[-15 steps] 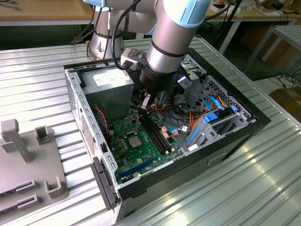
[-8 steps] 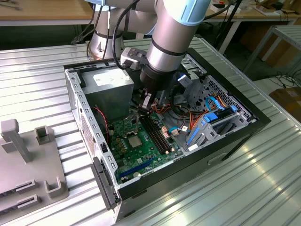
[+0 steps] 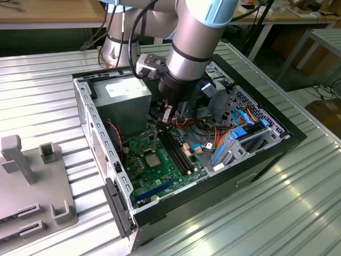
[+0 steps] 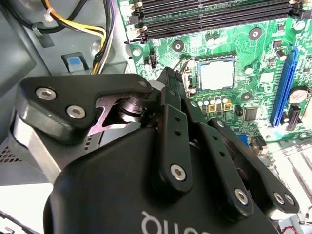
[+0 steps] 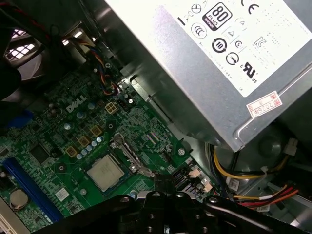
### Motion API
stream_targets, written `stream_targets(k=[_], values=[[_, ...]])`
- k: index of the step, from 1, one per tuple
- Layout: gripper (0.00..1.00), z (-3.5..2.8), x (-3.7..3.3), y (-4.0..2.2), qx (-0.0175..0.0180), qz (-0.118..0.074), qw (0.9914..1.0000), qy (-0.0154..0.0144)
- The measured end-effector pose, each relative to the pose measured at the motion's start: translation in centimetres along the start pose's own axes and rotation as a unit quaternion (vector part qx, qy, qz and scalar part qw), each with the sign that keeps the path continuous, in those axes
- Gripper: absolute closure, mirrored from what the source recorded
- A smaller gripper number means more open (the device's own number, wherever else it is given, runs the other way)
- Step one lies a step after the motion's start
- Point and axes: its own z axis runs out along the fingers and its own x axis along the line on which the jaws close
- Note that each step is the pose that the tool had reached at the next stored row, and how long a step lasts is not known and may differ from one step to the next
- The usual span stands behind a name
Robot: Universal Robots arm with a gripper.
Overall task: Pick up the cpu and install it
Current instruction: 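Close the cpu cover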
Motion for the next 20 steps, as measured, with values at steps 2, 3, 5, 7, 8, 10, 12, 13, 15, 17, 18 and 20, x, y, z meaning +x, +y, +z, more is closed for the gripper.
stream_targets(k=[2,3,5,7,8,10,12,13,15,17,18,20], values=[[0.89,-0.05,0.01,0.01,0.0001,-0.01,0.99995,0.0007],[0.89,-0.07,0.01,0.02,0.0002,-0.014,0.99991,0.001],[0.89,-0.08,0.02,0.02,0.0003,-0.019,0.99981,0.0015],[0.89,-0.08,0.04,0.01,0.0005,-0.037,0.99932,0.0028],[0.89,-0.1,0.31,-0.22,0.0008,-0.051,0.99867,0.004],[0.89,-0.13,1.11,-0.85,0.001,-0.072,0.99741,0.0055],[0.89,-0.13,1.23,-0.94,0.0011,-0.075,0.9972,0.0057],[0.89,-0.14,1.3,-1.0,0.0011,-0.076,0.99706,0.0058],[0.89,-0.15,1.45,-1.12,0.0011,-0.079,0.99682,0.0061],[0.89,-0.15,1.66,-1.29,0.0012,-0.083,0.99654,0.0064],[0.89,-0.16,1.73,-1.34,0.0012,-0.084,0.99646,0.0065],[0.89,-0.17,1.88,-1.46,0.0012,-0.086,0.99627,0.0066]])
